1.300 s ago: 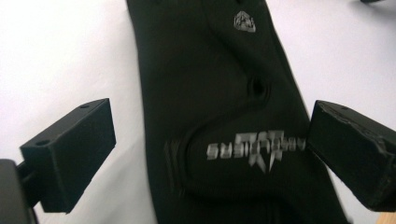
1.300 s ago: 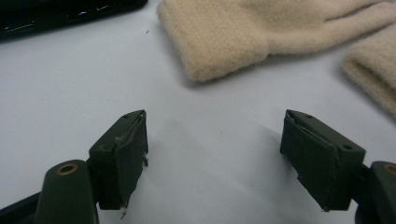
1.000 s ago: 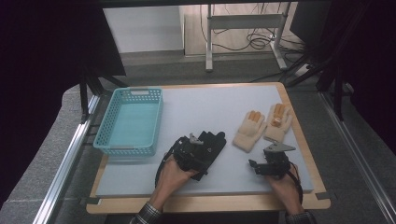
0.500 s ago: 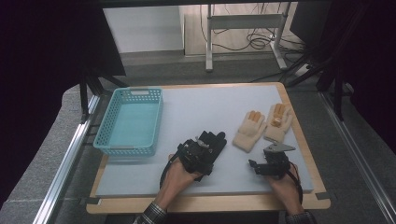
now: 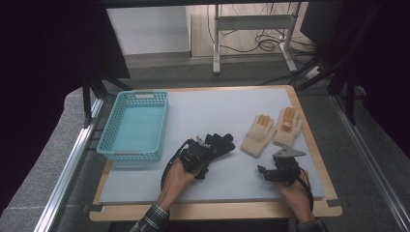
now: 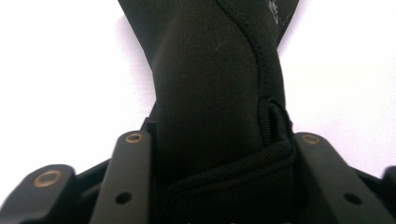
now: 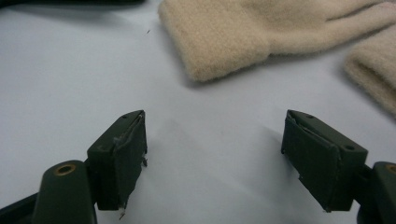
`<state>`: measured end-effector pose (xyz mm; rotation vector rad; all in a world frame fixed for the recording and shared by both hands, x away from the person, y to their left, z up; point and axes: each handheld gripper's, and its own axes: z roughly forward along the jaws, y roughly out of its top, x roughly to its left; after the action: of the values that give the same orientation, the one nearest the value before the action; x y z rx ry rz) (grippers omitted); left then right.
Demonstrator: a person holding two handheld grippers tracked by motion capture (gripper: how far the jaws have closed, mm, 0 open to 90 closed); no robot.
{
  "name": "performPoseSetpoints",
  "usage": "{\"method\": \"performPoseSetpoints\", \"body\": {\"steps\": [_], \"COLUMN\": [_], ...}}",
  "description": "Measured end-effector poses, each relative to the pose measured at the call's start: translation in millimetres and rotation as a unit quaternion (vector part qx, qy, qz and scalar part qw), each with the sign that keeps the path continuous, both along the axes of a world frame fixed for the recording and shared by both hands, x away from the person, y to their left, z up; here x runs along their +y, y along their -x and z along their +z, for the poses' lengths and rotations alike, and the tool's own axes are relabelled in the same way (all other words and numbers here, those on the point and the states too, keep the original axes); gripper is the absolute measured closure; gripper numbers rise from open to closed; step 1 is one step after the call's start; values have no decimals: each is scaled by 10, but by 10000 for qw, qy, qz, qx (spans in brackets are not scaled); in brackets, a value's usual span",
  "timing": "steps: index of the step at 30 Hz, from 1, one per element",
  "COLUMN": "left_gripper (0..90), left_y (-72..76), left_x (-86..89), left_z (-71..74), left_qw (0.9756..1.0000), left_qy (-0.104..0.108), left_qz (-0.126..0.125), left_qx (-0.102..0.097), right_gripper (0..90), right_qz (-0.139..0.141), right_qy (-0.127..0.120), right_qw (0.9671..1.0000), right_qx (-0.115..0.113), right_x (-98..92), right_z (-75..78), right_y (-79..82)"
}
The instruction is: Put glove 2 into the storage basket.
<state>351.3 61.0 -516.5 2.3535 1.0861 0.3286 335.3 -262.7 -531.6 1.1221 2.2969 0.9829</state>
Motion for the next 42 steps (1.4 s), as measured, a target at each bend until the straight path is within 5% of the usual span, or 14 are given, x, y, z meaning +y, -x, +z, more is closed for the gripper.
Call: {"method": "performPoseSetpoints", "body": {"steps": [18,31,42], "left_gripper": [600,596,596], "left_y": [-219,-427,-552], "left_x": [209,440,836], "left_z": [489,797,1007], "left_qw": [9992,9978,9928], "left_qy": [314,306,234], "left_qz": [176,547,1107], "left_qx": [-162,-225,-389], "right_gripper": [217,215,214], "right_qz": [3,11,13], "right_qy": [-15,-17,-14], "right_qw": [10000,10000,10000], "right_qx": [9,11,8], "right_x": [-1,-2,-2], "right_z": [0,1,1], "right_y": [-1,0,0]}}
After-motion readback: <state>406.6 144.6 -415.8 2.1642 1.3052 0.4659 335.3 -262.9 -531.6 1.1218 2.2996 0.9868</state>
